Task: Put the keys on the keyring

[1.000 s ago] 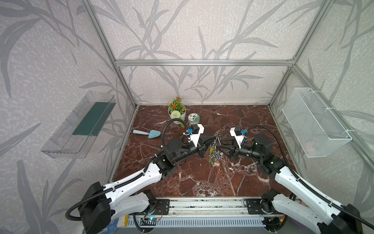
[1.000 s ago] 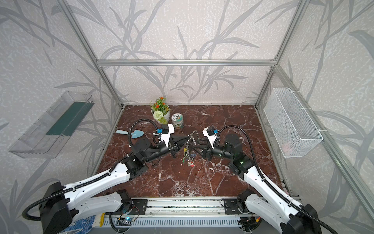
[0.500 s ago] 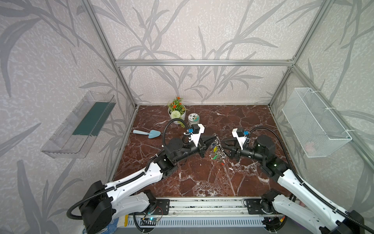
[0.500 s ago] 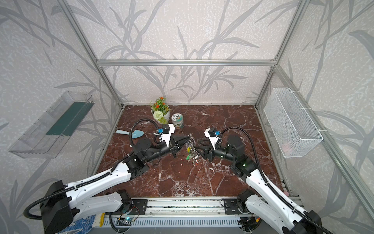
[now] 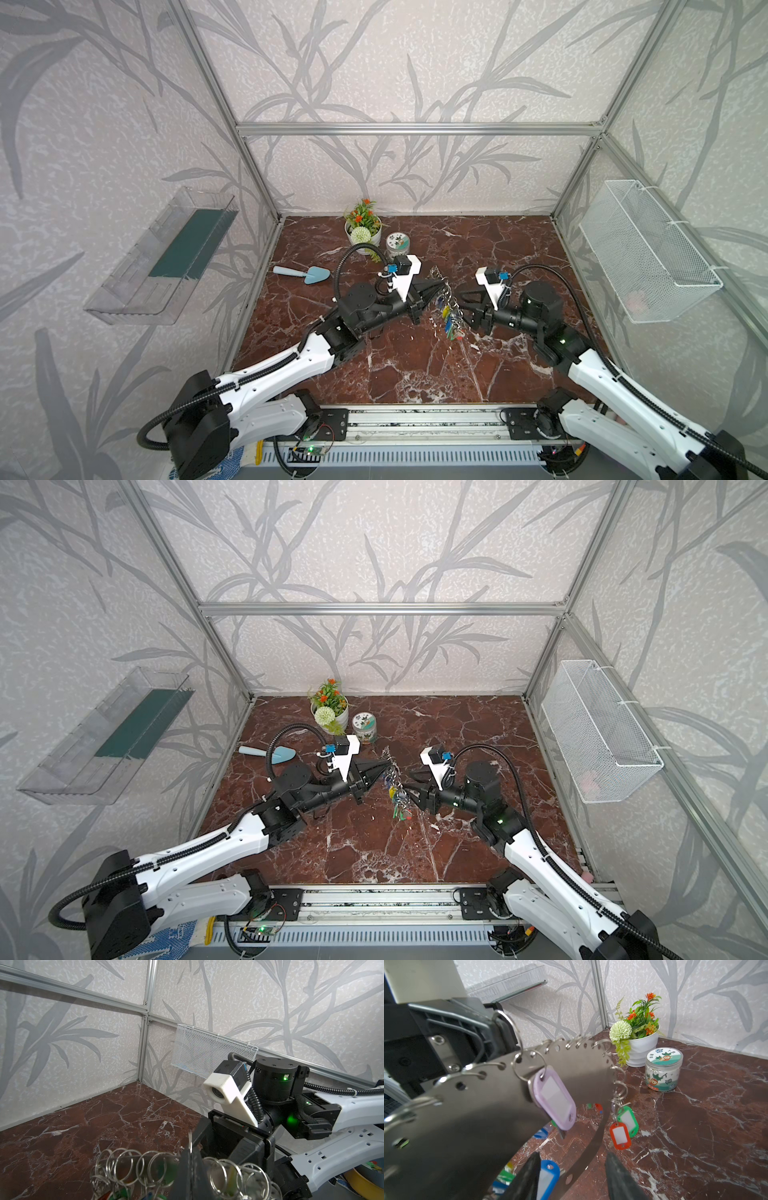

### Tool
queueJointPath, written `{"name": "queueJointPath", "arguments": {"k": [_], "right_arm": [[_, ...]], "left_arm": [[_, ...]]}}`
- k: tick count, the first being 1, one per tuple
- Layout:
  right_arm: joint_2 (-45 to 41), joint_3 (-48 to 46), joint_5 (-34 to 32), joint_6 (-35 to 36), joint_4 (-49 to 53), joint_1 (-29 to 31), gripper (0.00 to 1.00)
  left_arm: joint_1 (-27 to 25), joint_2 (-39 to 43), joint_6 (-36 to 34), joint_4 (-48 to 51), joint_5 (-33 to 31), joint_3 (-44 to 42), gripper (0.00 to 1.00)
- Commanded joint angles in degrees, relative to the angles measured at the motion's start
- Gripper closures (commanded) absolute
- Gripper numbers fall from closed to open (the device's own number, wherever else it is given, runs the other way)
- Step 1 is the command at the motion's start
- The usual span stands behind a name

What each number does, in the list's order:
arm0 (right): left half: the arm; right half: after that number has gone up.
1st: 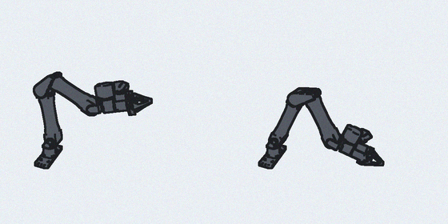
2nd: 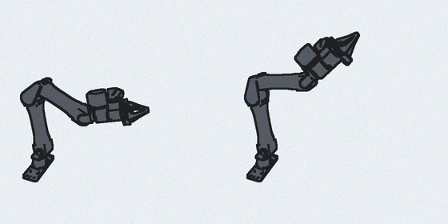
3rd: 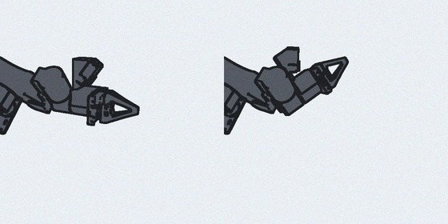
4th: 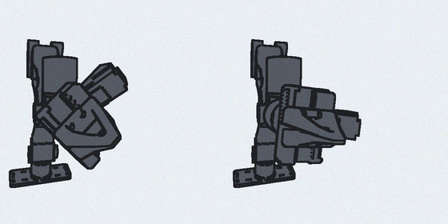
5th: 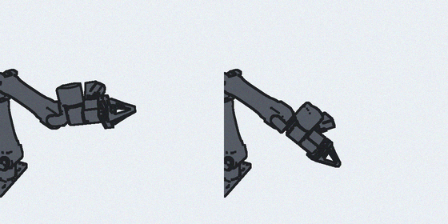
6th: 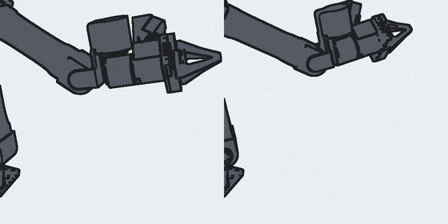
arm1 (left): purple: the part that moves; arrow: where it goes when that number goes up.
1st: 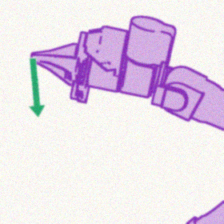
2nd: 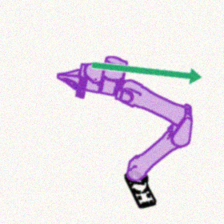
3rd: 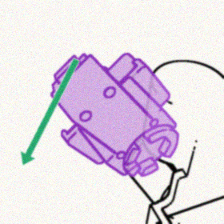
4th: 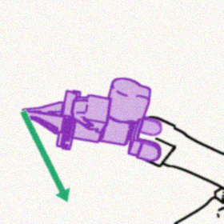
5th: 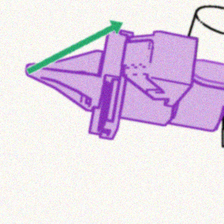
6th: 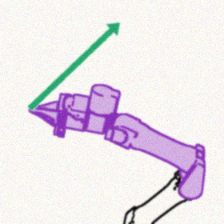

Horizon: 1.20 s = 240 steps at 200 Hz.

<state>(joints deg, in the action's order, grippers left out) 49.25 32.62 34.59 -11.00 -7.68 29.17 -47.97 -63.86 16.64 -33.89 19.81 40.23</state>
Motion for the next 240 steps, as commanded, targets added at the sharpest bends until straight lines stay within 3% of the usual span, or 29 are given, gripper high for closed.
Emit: {"name": "queueJointPath", "arguments": {"k": [1, 78, 121, 170, 240], "right_arm": [[0.14, -0.19, -1.53, -0.25, -0.85, 0.18, 0.48], [-1.74, 1.81, -11.54, 0.54, 4.02, -0.33, 0.48], [-3.42, 2.77, -13.58, -0.42, 5.63, -2.27, 0.48], [-4.65, 1.83, -4.74, -1.15, -0.52, -1.63, 0.41], [-1.04, 2.09, -0.26, -0.79, -6.34, 1.26, 0.36]], "left_arm": [[-0.24, 0.89, 0.67, -4.36, 0.49, 0.81, 1.0], [-0.13, 1.63, 0.67, -4.08, -0.57, -0.24, 1.0], [-0.12, 1.2, 1.02, -4.43, 0.24, -0.15, 1.0], [-0.14, 0.53, 1.45, -4.87, 0.86, 0.08, 1.0], [-0.18, 0.15, 1.46, -4.43, 1.34, 0.52, 1.0]]}}
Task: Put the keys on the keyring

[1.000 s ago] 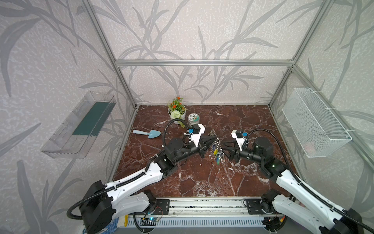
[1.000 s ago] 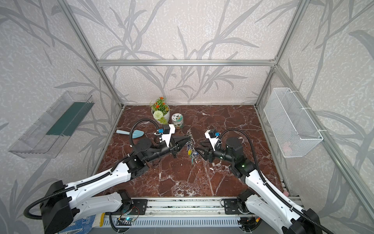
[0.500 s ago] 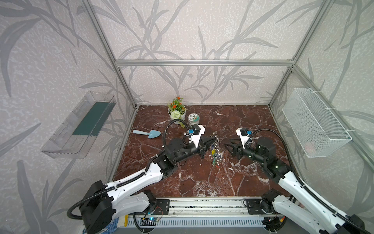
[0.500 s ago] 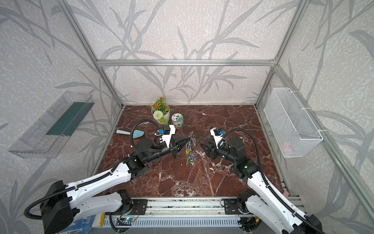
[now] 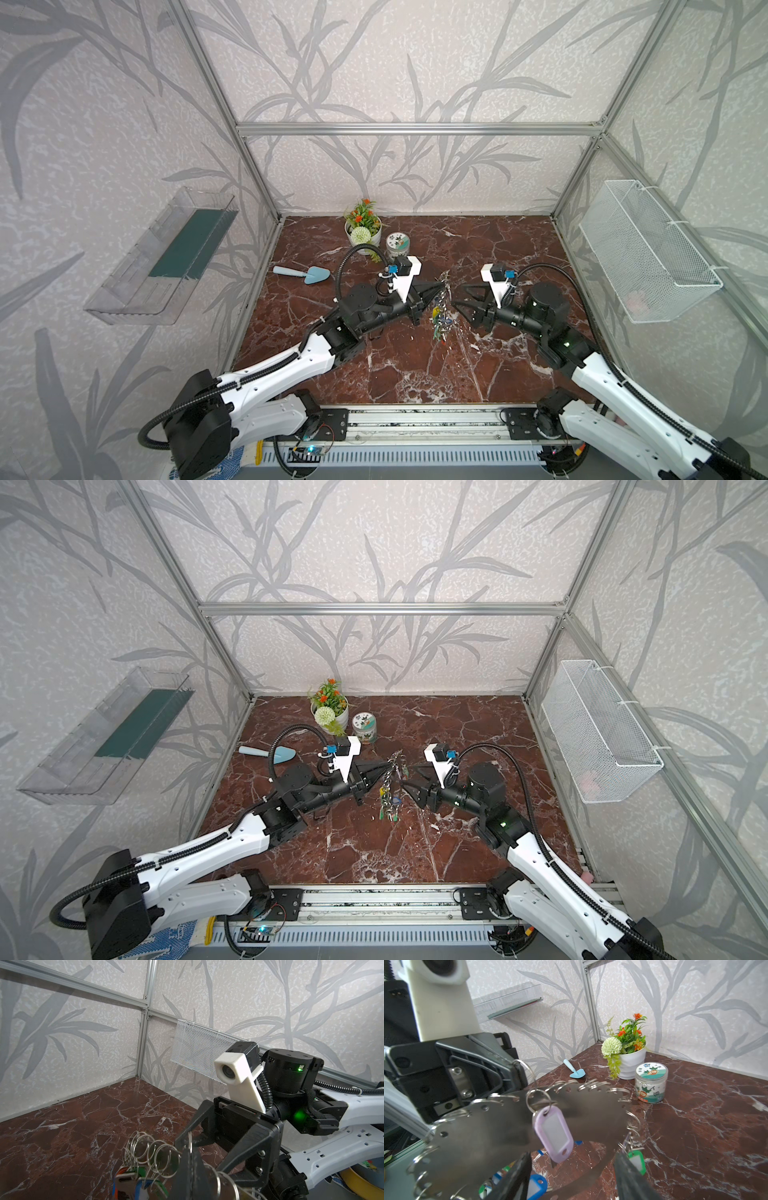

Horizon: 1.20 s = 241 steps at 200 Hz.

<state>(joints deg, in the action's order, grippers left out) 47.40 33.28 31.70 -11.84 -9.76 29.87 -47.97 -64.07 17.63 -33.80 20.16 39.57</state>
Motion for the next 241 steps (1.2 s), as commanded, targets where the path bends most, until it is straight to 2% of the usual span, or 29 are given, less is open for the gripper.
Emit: {"name": "queueJointPath", "arguments": {"k": [1, 108, 241], "right_arm": [[0.84, 1.44, 2.69, 0.05, -4.33, 0.6, 0.36], [7.11, 2.23, 4.46, -0.73, -10.19, 1.76, 0.47], [5.62, 1.48, 2.97, 0.17, -8.82, 1.72, 0.86]], "left_arm": [[-0.14, 0.4, 0.48, -4.47, 1.0, 1.19, 1.0], [-0.13, -0.64, 0.65, -4.25, 1.92, 2.0, 1.0], [-0.16, -0.01, 0.57, -3.93, 0.9, 1.58, 1.0]]}}
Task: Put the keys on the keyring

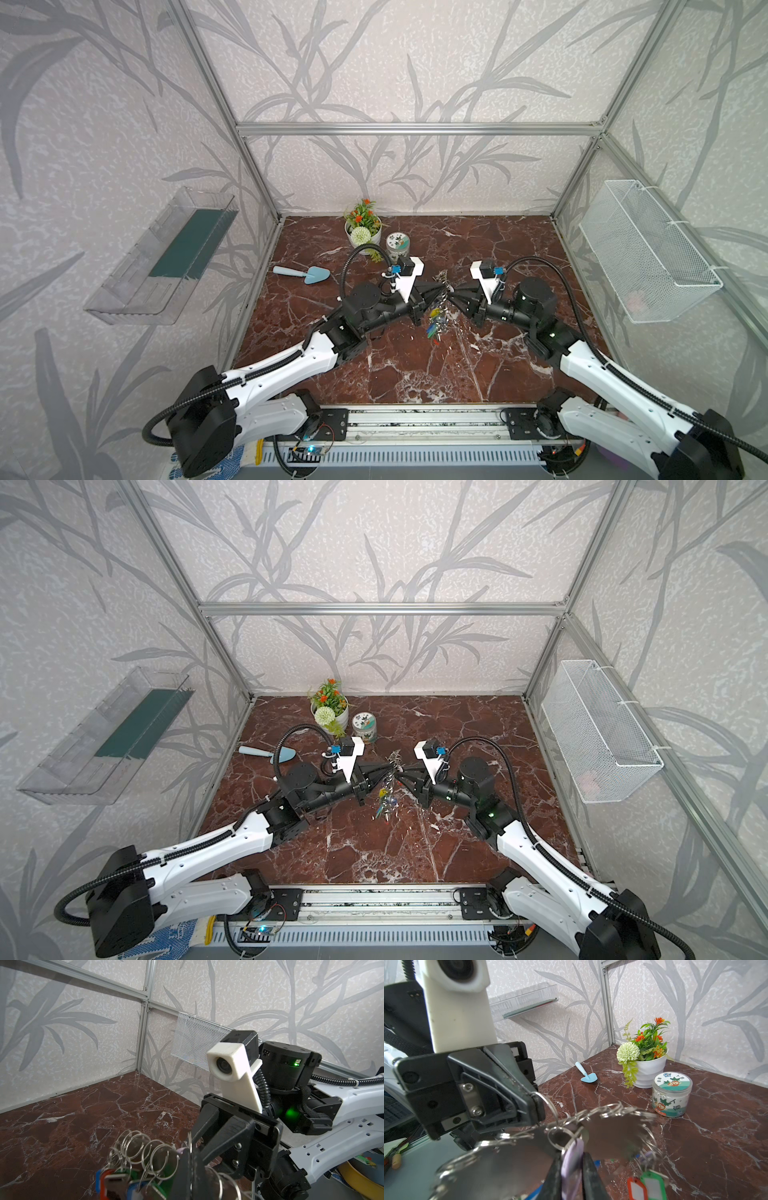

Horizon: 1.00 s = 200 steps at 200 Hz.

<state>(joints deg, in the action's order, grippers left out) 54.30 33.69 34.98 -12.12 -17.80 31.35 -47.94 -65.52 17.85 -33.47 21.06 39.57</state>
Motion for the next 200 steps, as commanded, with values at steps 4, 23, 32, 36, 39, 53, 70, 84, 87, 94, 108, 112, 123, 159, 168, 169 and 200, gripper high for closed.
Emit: {"name": "queueJointPath", "arguments": {"k": [4, 23, 32, 36, 39, 53, 70, 84, 87, 94, 108, 112, 123, 159, 168, 169, 200], "right_arm": [[-1.43, 1.11, -0.37, 0.48, -0.6, 0.25, 0.87], [-2.24, 1.1, -1.09, 0.76, 0.3, 0.29, 0.91], [-2.73, 1.05, -1.39, 0.9, 0.69, 0.24, 0.92], [-2.9, 1.09, -1.53, 0.89, 0.89, 0.23, 0.93], [-3.01, 1.1, -1.7, 1.0, 0.99, 0.26, 0.94], [-3.57, 1.11, -2.4, 1.37, 1.91, 0.24, 0.96], [-4.22, 1.18, -2.9, 1.74, 2.81, 0.21, 0.99], [-4.46, 1.44, -3.21, 2.09, 3.63, 0.27, 1.0], [-4.53, 1.46, -3.2, 2.17, 3.84, 0.24, 1.0], [-4.71, 1.53, -3.49, 2.34, 4.24, 0.26, 1.0], [-5.16, 1.72, -3.99, 2.74, 5.03, 0.2, 1.0], [-5.32, 1.64, -4.23, 2.85, 5.21, 0.26, 1.0], [-5.67, 1.97, -4.73, 3.27, 6.1, 0.26, 1.0], [-6.49, 3.25, -8.09, 5.38, 11.05, 0.28, 1.0], [-6.73, 3.39, -8.88, 5.97, 12.19, 0.24, 1.0], [-6.79, 3.4, -8.97, 6.01, 12.27, 0.22, 1.0], [-7.46, 3.51, -10.85, 6.73, 13.87, 0.27, 1.0]], "left_arm": [[-0.18, 1.57, 0.28, -4.16, -0.17, 1.51, 1.0], [-0.14, 2.1, 0.09, -3.2, -1.59, 1.11, 1.0], [-0.05, 2.36, -0.09, -3.11, -1.81, 0.82, 1.0], [-0.11, 2.5, -0.09, -3.09, -1.85, 0.7, 1.0], [-0.05, 2.58, -0.16, -3.01, -1.97, 0.61, 1.0], [0.0, 3.11, -0.31, -2.7, -2.33, 0.25, 1.0], [0.04, 3.83, -0.44, -2.3, -2.92, -0.17, 1.0], [0.12, 4.32, -0.78, -1.89, -3.22, -0.36, 1.0], [0.13, 4.39, -0.87, -1.74, -3.34, -0.42, 1.0], [0.18, 4.59, -0.93, -1.44, -3.53, -0.42, 1.0], [0.28, 5.03, -1.44, -0.99, -3.78, -0.55, 1.0], [0.26, 5.11, -1.56, -0.68, -3.91, -0.55, 1.0], [0.38, 5.39, -1.99, -0.13, -4.02, -0.59, 1.0], [0.73, 6.69, -4.44, 2.52, -4.18, -0.38, 1.0], [0.78, 7.05, -5.11, 3.49, -4.23, -0.29, 1.0], [0.81, 7.1, -5.15, 3.59, -4.25, -0.29, 1.0], [1.59, 7.93, -5.8, 4.46, -4.45, -0.55, 1.0]]}}
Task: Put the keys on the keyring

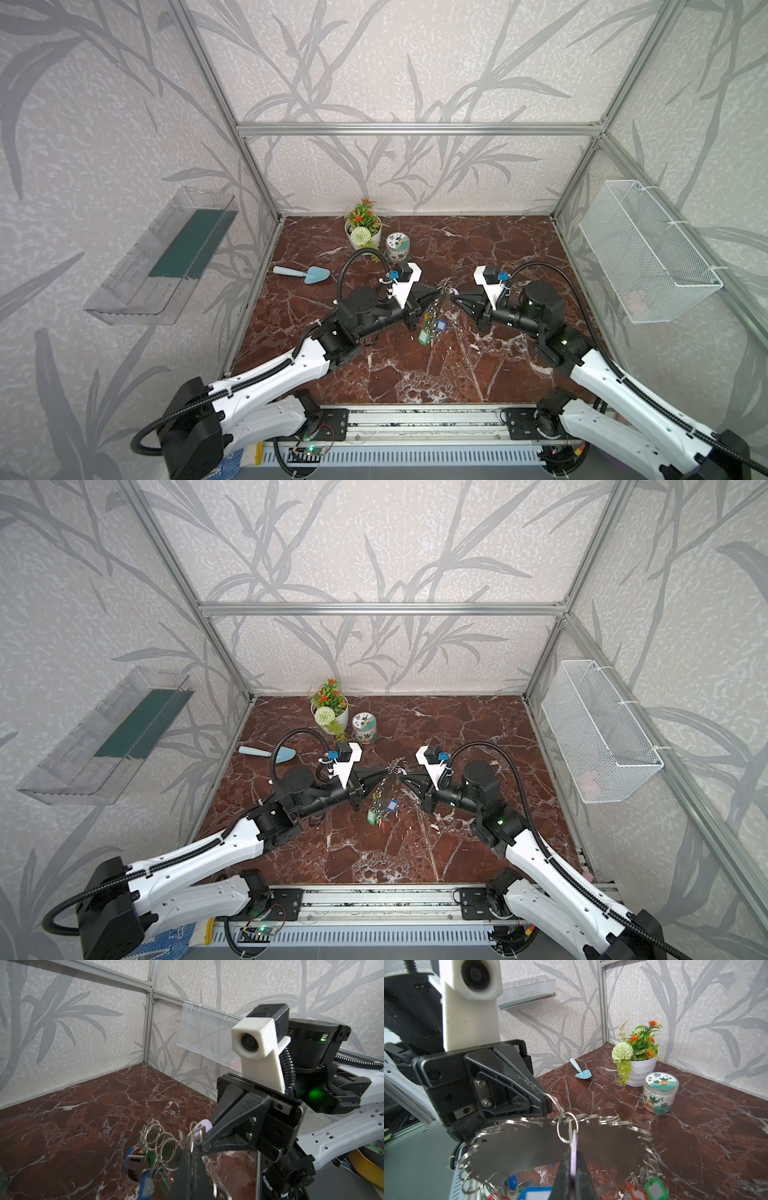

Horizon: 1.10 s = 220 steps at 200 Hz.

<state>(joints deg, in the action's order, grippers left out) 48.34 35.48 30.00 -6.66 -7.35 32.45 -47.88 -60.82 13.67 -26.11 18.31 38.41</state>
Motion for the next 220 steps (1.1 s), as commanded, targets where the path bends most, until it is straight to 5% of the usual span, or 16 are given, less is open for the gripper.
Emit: {"name": "queueJointPath", "arguments": {"k": [1, 86, 143, 167, 204, 220], "right_arm": [[-1.49, 1.71, -5.94, 1.23, 3.46, -0.86, 1.0], [-2.41, 1.25, -9.61, 1.44, 4.97, -0.81, 0.97], [-3.94, -0.02, -10.82, 0.76, 4.33, -0.88, 0.72], [-4.03, -0.06, -11.12, 0.64, 4.29, -0.82, 0.71], [-4.81, -0.77, -16.86, -1.34, 4.2, -0.89, 0.64], [-4.83, -1.1, -20.37, -2.86, 4.55, -0.86, 0.52]], "left_arm": [[1.54, 3.24, -1.63, -2.86, -1.69, 0.61, 1.0], [2.42, 3.25, -1.37, -3.25, -2.13, 0.26, 1.0], [2.66, 2.19, -0.97, -3.22, -1.39, 1.01, 1.0], [2.68, 1.68, -0.59, -3.99, -1.43, 0.76, 1.0], [2.69, 1.34, -0.66, -3.6, -1.77, 0.61, 1.0], [2.76, 0.68, -0.75, -3.51, -2.13, 0.68, 1.0]]}}
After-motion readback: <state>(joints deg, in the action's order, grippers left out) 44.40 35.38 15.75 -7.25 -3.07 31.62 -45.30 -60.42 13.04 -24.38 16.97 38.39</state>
